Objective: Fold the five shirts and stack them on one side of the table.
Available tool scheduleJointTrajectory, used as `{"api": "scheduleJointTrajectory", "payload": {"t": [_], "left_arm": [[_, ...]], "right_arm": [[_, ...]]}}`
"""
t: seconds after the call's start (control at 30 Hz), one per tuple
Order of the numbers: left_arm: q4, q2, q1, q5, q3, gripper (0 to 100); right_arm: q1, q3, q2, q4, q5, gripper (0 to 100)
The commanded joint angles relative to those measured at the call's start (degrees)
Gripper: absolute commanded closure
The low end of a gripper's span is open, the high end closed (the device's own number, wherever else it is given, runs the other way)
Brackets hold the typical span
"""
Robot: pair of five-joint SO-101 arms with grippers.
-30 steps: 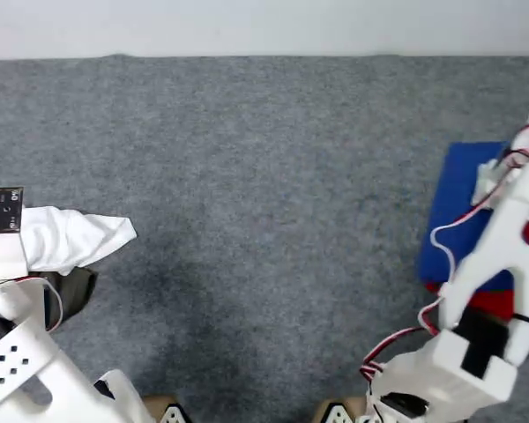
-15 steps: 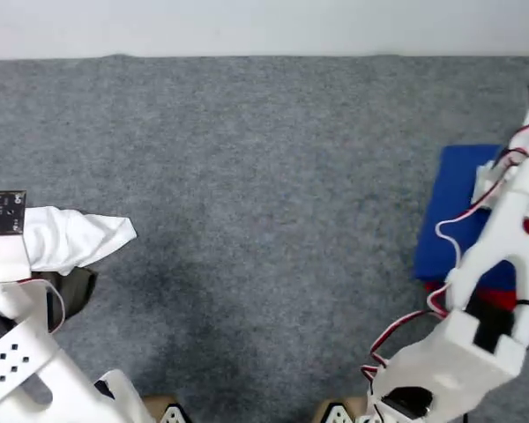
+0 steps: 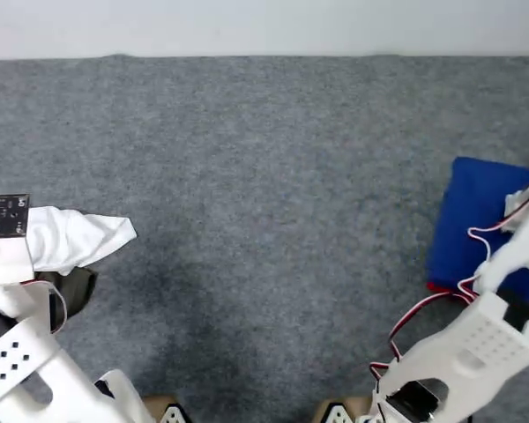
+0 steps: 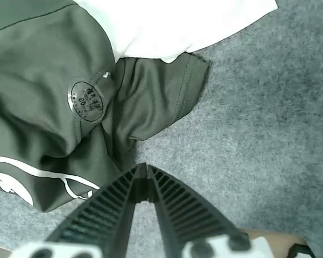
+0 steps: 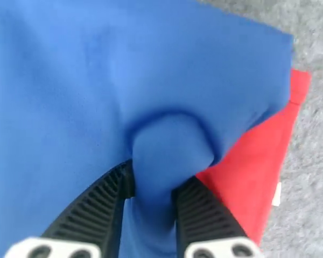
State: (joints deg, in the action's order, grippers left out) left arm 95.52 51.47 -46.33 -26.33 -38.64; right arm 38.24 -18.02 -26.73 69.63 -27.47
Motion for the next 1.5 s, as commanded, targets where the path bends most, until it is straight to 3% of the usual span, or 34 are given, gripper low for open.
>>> {"api": "scheduleJointTrajectory", "payload": {"t": [0.0,0.13,0.33,0.7,0.97,1.2,1.27,1.37,1.47], "left_arm": [[0.00,0.70,0.00,-0.70,0.13,99],[0.00,0.70,0.00,-0.70,0.13,99],[0.00,0.70,0.00,-0.70,0.13,99],[0.00,0.70,0.09,-0.70,0.13,99],[0.00,0.70,0.09,-0.70,0.13,99],[0.00,0.70,0.09,-0.70,0.13,99],[0.00,0.70,0.09,-0.70,0.04,99],[0.00,0.70,0.09,-0.70,0.04,99],[0.00,0.70,0.09,-0.70,0.04,99]], "right_arm": [[1.80,-1.14,0.04,-1.54,-2.55,98.3],[3.03,-1.14,0.04,-1.27,-4.40,98.0],[6.29,-1.14,0.22,-0.40,-4.57,88.5],[6.73,-1.23,6.02,6.11,-4.40,86.9],[7.25,-1.23,9.01,5.85,0.44,70.2],[6.02,-0.97,12.26,6.37,1.14,70.9],[4.97,-0.97,12.26,7.69,1.14,78.1],[2.59,-0.97,12.44,9.19,0.97,98.7],[1.19,-0.97,12.62,9.89,1.05,93.9]]}}
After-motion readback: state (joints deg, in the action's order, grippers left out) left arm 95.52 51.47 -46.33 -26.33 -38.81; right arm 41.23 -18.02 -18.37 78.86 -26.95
